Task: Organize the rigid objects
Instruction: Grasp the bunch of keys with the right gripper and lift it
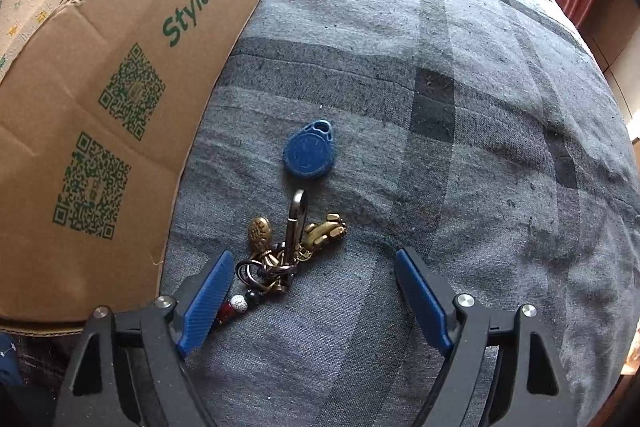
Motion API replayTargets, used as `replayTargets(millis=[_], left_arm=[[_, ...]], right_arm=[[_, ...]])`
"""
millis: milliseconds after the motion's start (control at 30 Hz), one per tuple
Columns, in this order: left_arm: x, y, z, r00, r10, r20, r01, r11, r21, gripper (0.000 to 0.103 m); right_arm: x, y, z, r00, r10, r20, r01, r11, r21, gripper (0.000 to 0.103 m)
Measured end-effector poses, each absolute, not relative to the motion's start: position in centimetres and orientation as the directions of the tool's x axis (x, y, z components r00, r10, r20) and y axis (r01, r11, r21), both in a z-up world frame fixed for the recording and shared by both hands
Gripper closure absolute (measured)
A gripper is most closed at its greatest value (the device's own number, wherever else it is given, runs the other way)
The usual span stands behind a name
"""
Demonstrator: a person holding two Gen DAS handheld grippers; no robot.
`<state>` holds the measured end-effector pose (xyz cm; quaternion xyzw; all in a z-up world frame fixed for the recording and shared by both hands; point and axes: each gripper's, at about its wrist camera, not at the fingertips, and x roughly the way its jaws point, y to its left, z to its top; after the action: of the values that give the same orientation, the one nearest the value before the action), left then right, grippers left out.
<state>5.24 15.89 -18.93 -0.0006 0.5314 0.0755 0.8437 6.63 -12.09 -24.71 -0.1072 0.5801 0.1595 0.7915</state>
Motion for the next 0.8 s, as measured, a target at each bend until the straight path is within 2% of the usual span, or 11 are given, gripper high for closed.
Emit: replayTargets(millis=[67, 100, 133, 800], left_arm=[[5.3, 15.8, -18.9, 0.423, 0.129, -0.897, -0.127, 0.988, 0.083, 0.084], [5.3, 15.8, -18.9, 0.423, 0.13, -0.897, -0.128, 0.988, 0.082, 0.084], [5.3, 15.8, -18.9, 0.423, 0.129, -0.897, -0.129, 0.988, 0.081, 0.084], [5.2, 15.8, -18.9, 0.426, 0.131, -0.895, -0.127, 0.988, 0.084, 0.084]], right_arm=[[6.8, -12.3, -24.5, 0.274, 0.127, -0.953, -0.371, 0.928, 0.017, 0.034], [6.8, -12.5, -24.3, 0.275, 0.131, -0.952, -0.365, 0.931, 0.023, 0.052], [6.8, -12.7, -24.2, 0.279, 0.132, -0.951, -0.357, 0.934, 0.025, 0.076], [5.6, -13.8, -19.3, 0.339, 0.149, -0.929, -0.325, 0.945, 0.033, 0.078]])
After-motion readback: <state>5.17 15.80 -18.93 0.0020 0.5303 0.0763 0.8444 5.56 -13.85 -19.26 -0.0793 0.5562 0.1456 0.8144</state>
